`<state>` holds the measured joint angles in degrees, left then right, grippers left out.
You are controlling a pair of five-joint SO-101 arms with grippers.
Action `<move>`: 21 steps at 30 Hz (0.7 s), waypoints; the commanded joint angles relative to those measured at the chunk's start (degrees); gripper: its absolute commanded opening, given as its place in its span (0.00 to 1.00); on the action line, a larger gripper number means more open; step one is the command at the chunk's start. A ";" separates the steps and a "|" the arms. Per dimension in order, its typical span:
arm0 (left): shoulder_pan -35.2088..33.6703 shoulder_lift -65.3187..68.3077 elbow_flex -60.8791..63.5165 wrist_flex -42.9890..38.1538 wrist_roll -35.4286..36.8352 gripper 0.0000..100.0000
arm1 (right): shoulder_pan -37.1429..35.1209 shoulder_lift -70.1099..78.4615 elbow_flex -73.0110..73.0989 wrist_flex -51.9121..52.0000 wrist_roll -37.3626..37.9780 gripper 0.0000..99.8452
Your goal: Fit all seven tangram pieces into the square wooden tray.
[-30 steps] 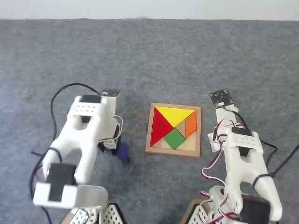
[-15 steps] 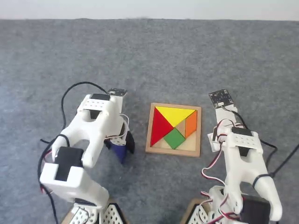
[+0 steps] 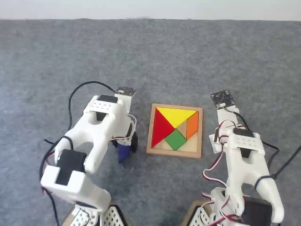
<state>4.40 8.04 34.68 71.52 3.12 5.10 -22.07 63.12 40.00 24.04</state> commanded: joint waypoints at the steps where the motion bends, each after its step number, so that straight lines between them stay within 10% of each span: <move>1: 0.18 -2.64 -1.54 -3.69 -0.35 0.13 | -0.04 -0.48 -1.41 -1.19 0.53 0.01; 21: -1.76 -24.70 0.92 4.57 -18.20 0.15 | -0.04 -0.48 -1.41 -1.19 0.62 0.01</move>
<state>2.64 -1.63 33.19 73.71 -13.23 5.10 -22.07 63.12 40.00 24.04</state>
